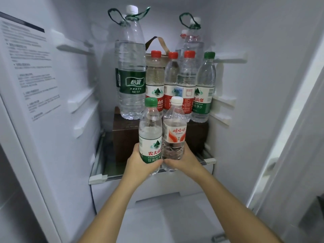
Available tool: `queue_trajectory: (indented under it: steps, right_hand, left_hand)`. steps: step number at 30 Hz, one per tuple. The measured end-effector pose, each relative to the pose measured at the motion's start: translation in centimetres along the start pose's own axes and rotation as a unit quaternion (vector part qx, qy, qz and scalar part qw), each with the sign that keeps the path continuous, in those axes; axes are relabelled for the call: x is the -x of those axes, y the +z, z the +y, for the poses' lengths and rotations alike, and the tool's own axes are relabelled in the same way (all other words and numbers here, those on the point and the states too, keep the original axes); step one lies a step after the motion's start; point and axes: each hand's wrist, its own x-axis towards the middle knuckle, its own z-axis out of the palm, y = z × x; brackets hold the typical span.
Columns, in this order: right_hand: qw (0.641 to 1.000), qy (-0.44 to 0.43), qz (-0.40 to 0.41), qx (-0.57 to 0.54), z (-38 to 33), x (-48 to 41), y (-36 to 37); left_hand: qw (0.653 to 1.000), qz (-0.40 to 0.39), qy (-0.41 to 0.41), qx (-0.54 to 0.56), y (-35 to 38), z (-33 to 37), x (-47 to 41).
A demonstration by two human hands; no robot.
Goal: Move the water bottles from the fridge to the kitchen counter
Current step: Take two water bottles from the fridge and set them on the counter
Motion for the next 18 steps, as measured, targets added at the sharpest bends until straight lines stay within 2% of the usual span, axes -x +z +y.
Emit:
queue_trajectory:
  steps: [5, 13, 18]
  right_hand:
    - [1.000, 0.007, 0.002, -0.009, -0.3, -0.1, -0.1]
    - [0.996, 0.029, 0.085, -0.029, -1.2, 2.9, -0.6]
    - [0.996, 0.034, 0.075, -0.017, -1.5, 6.9, -1.0]
  left_hand:
    - [0.999, -0.017, -0.003, 0.038, -0.2, -0.6, -0.6]
    - [0.998, -0.005, 0.039, 0.047, -1.1, 0.0, 1.0]
    - [0.995, -0.023, 0.068, 0.071, -0.6, 1.5, 4.2]
